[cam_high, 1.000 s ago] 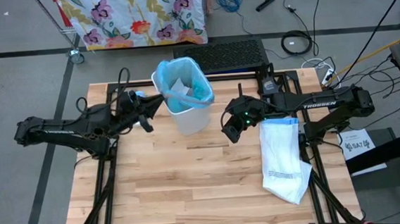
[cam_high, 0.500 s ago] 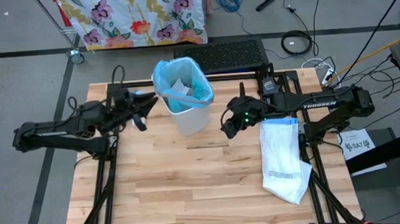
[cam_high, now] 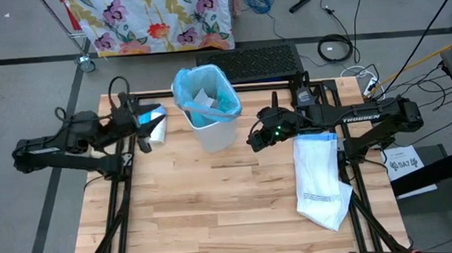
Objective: Place trash/remove bag and relplace
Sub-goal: Remove the blue trash bag from the white trash bin
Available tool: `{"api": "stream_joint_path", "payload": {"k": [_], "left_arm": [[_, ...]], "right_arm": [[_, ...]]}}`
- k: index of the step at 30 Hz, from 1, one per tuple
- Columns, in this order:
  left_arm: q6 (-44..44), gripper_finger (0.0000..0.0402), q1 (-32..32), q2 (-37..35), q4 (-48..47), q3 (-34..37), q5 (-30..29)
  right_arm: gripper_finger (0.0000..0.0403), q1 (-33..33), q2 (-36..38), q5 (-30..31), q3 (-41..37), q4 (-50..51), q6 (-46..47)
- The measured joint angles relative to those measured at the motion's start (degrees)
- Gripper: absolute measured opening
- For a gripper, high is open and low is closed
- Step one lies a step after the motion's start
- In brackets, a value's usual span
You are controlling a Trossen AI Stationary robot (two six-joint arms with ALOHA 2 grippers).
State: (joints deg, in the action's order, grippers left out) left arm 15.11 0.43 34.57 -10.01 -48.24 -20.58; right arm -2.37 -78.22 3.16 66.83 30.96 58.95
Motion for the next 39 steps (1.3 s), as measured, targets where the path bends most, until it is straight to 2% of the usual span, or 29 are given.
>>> {"api": "stream_joint_path", "payload": {"k": [7, 11, 13, 19, 39], "left_arm": [[14.6, 0.0164, -0.1, 9.1, -10.0, -8.5, -0.5], [16.9, 0.0164, -0.1, 14.1, -14.0, -11.2, -0.5], [16.9, 0.0164, -0.1, 15.6, -13.1, -12.4, -0.5], [18.7, 0.0164, -0.1, 16.0, -12.8, -14.1, -4.1], [20.9, 0.0163, -0.1, 16.7, -12.3, -15.7, -5.7]], "right_arm": [[0.0118, 0.1, 0.0, 0.2, 0.0, 0.0, 1.3], [0.0118, 0.2, 0.0, 1.3, 0.0, 0.0, 1.5], [0.0118, 0.2, 0.0, 1.5, 0.0, 0.1, 1.5], [0.0118, 0.2, 0.0, 1.6, 0.0, 0.1, 1.0], [0.0118, 0.2, 0.0, 1.6, 0.0, 0.1, -0.9]]}}
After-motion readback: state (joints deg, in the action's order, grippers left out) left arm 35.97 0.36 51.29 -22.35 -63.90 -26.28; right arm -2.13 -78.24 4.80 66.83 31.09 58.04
